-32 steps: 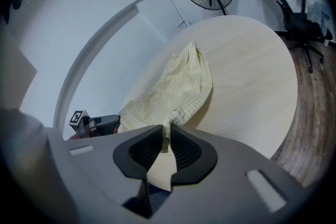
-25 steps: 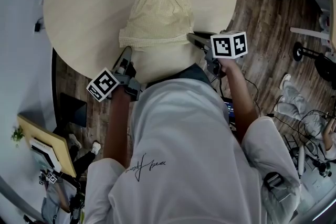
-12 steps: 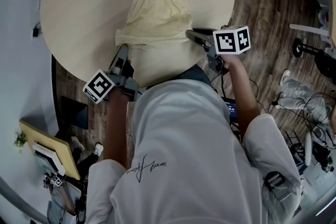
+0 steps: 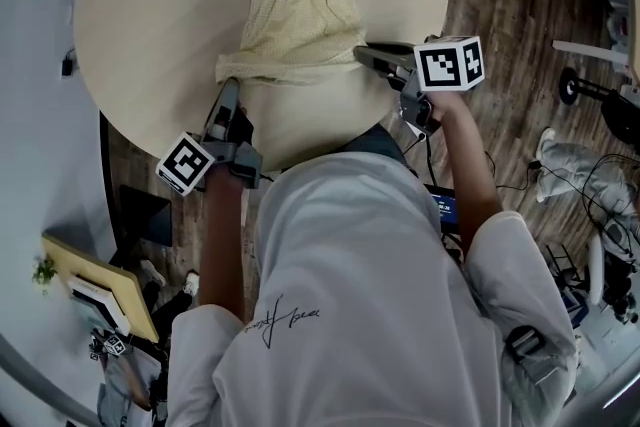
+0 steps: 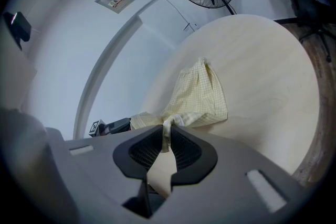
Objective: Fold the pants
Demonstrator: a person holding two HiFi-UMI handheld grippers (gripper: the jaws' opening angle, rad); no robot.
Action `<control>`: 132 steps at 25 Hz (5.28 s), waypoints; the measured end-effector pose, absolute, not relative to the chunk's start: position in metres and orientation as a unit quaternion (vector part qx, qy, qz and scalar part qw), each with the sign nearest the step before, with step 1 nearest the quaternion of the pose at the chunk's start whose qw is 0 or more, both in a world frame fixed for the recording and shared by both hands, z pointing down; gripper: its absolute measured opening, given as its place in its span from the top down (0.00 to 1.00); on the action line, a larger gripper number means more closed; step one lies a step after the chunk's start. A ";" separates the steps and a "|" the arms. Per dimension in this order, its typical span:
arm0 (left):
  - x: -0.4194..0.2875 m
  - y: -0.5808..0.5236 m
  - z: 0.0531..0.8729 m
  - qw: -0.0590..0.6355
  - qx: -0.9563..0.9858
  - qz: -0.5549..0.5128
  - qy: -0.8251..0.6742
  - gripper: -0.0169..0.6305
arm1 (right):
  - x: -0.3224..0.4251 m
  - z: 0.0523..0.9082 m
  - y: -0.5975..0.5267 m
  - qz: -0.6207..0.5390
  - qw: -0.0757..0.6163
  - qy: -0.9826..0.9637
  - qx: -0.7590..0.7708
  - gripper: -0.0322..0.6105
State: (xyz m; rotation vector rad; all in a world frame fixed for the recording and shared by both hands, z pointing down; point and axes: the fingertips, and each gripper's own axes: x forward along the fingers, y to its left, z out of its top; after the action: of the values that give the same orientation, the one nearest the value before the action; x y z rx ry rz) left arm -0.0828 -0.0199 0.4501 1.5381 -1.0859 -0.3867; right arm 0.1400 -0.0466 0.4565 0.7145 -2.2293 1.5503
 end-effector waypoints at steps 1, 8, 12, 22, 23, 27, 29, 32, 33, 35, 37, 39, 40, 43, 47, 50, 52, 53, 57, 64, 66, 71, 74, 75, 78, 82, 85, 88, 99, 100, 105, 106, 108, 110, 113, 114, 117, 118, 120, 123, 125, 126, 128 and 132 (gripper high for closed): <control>-0.084 -0.022 0.449 0.571 0.658 -0.166 -0.462 0.87 | 0.139 0.455 -0.049 0.549 0.160 -0.782 0.248 0.87; -0.093 -0.038 0.448 0.564 0.665 -0.165 -0.462 0.87 | 0.130 0.449 -0.064 0.565 0.127 -0.780 0.236 0.88; -0.094 -0.048 0.448 0.559 0.666 -0.164 -0.466 0.87 | 0.129 0.445 -0.075 0.584 0.095 -0.775 0.220 0.88; -0.095 -0.090 0.444 0.559 0.660 -0.177 -0.470 0.87 | 0.135 0.448 -0.111 0.613 0.062 -0.757 0.218 0.88; -0.095 -0.096 0.444 0.559 0.660 -0.177 -0.470 0.87 | 0.136 0.448 -0.115 0.613 0.060 -0.757 0.218 0.88; -0.097 -0.107 0.441 0.553 0.663 -0.182 -0.470 0.87 | 0.134 0.447 -0.124 0.618 0.054 -0.754 0.217 0.88; -0.097 -0.110 0.439 0.548 0.669 -0.185 -0.467 0.87 | 0.134 0.447 -0.124 0.622 0.053 -0.750 0.219 0.88; -0.097 -0.112 0.437 0.540 0.680 -0.177 -0.464 0.87 | 0.134 0.447 -0.122 0.618 0.059 -0.754 0.214 0.88; -0.097 -0.114 0.437 0.538 0.682 -0.174 -0.463 0.87 | 0.134 0.447 -0.122 0.618 0.060 -0.754 0.213 0.88; -0.096 -0.118 0.436 0.537 0.684 -0.174 -0.462 0.87 | 0.136 0.449 -0.124 0.624 0.063 -0.748 0.218 0.88; -0.096 -0.120 0.436 0.537 0.684 -0.175 -0.462 0.87 | 0.137 0.451 -0.127 0.628 0.063 -0.743 0.224 0.88; -0.097 -0.120 0.438 0.537 0.684 -0.174 -0.462 0.87 | 0.138 0.451 -0.129 0.628 0.060 -0.743 0.226 0.88; -0.097 -0.120 0.440 0.537 0.685 -0.172 -0.461 0.87 | 0.137 0.452 -0.129 0.630 0.056 -0.741 0.227 0.88; -0.098 -0.119 0.442 0.537 0.687 -0.163 -0.462 0.87 | 0.138 0.453 -0.131 0.638 0.043 -0.734 0.230 0.88; -0.097 -0.120 0.443 0.537 0.689 -0.168 -0.457 0.87 | 0.139 0.455 -0.132 0.645 0.029 -0.728 0.231 0.88; -0.099 -0.118 0.445 0.544 0.678 -0.173 -0.462 0.87 | 0.137 0.452 -0.133 0.647 0.015 -0.728 0.226 0.88; -0.101 -0.118 0.446 0.546 0.674 -0.173 -0.467 0.87 | 0.136 0.452 -0.131 0.653 0.009 -0.723 0.226 0.88; -0.101 -0.119 0.446 0.543 0.676 -0.172 -0.468 0.87 | 0.137 0.452 -0.130 0.656 0.006 -0.720 0.227 0.88; -0.103 -0.122 0.445 0.537 0.679 -0.173 -0.470 0.87 | 0.136 0.451 -0.132 0.665 -0.014 -0.713 0.224 0.88; -0.104 -0.177 0.439 0.546 0.669 -0.203 -0.462 0.87 | 0.134 0.445 -0.185 0.722 -0.122 -0.653 0.194 0.88; -0.103 -0.180 0.422 0.535 0.676 -0.214 -0.459 0.87 | 0.135 0.429 -0.186 0.717 -0.138 -0.660 0.176 0.88; -0.097 -0.195 0.400 0.519 0.691 -0.234 -0.446 0.87 | 0.143 0.409 -0.198 0.719 -0.184 -0.654 0.149 0.88; -0.094 -0.211 0.401 0.516 0.692 -0.237 -0.444 0.87 | 0.148 0.413 -0.212 0.724 -0.206 -0.640 0.151 0.88; -0.094 -0.217 0.403 0.518 0.691 -0.238 -0.444 0.87 | 0.150 0.417 -0.217 0.727 -0.211 -0.635 0.156 0.88; -0.090 -0.237 0.415 0.528 0.684 -0.237 -0.444 0.87 | 0.155 0.431 -0.232 0.738 -0.228 -0.611 0.171 0.88; -0.086 -0.269 0.434 0.540 0.673 -0.221 -0.455 0.87 | 0.166 0.452 -0.259 0.754 -0.253 -0.573 0.196 0.88; -0.086 -0.304 0.452 0.553 0.660 -0.208 -0.464 0.87 | 0.173 0.473 -0.293 0.767 -0.277 -0.533 0.225 0.88; -0.089 -0.321 0.469 0.572 0.646 -0.208 -0.462 0.87 | 0.171 0.490 -0.308 0.771 -0.285 -0.512 0.250 0.88; -0.112 -0.315 0.482 0.558 0.646 -0.232 -0.467 0.84 | 0.196 0.493 -0.317 0.727 -0.368 -0.505 0.285 0.67; -0.113 -0.315 0.477 0.549 0.652 -0.226 -0.471 0.84 | 0.194 0.490 -0.317 0.726 -0.365 -0.510 0.283 0.67; -0.115 -0.313 0.464 0.526 0.669 -0.205 -0.483 0.84 | 0.193 0.483 -0.314 0.720 -0.355 -0.524 0.285 0.68; -0.115 -0.311 0.462 0.525 0.670 -0.205 -0.483 0.84 | 0.193 0.481 -0.313 0.719 -0.353 -0.527 0.284 0.69; -0.115 -0.311 0.463 0.522 0.670 -0.201 -0.487 0.84 | 0.193 0.482 -0.314 0.716 -0.347 -0.532 0.287 0.75; -0.117 -0.310 0.465 0.517 0.669 -0.192 -0.498 0.84 | 0.193 0.482 -0.315 0.713 -0.344 -0.539 0.288 0.79; -0.120 -0.294 0.455 0.504 0.673 -0.184 -0.509 0.84 | 0.189 0.467 -0.301 0.704 -0.339 -0.559 0.277 0.84; -0.121 -0.287 0.450 0.501 0.675 -0.185 -0.510 0.84 | 0.188 0.461 -0.295 0.701 -0.333 -0.567 0.276 0.85; -0.121 -0.269 0.437 0.496 0.677 -0.191 -0.509 0.84 | 0.184 0.442 -0.279 0.689 -0.316 -0.592 0.275 0.89; -0.119 -0.265 0.433 0.496 0.677 -0.192 -0.508 0.86 | 0.184 0.435 -0.276 0.685 -0.313 -0.600 0.271 0.90; -0.115 -0.257 0.426 0.494 0.678 -0.195 -0.508 0.87 | 0.180 0.422 -0.269 0.678 -0.306 -0.617 0.257 0.90; -0.113 -0.247 0.415 0.485 0.686 -0.194 -0.506 0.88 | 0.168 0.411 -0.259 0.667 -0.285 -0.641 0.251 0.92; -0.110 -0.241 0.407 0.479 0.693 -0.193 -0.503 0.89 | 0.163 0.404 -0.253 0.663 -0.278 -0.648 0.250 0.95; -0.108 -0.238 0.402 0.476 0.695 -0.194 -0.503 0.89 | 0.160 0.400 -0.250 0.661 -0.274 -0.653 0.248 0.95; -0.107 -0.229 0.389 0.470 0.699 -0.197 -0.502 0.89 | 0.154 0.392 -0.242 0.654 -0.262 -0.665 0.248 0.95; -0.103 -0.214 0.367 0.448 0.719 -0.191 -0.495 0.89 | 0.149 0.381 -0.228 0.643 -0.246 -0.676 0.262 0.95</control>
State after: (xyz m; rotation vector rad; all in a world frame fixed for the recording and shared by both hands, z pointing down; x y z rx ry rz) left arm -0.1030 -0.2141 0.3668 1.7802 -1.2258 -0.4724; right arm 0.1487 -0.2282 0.3808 0.9835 -2.5388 2.4152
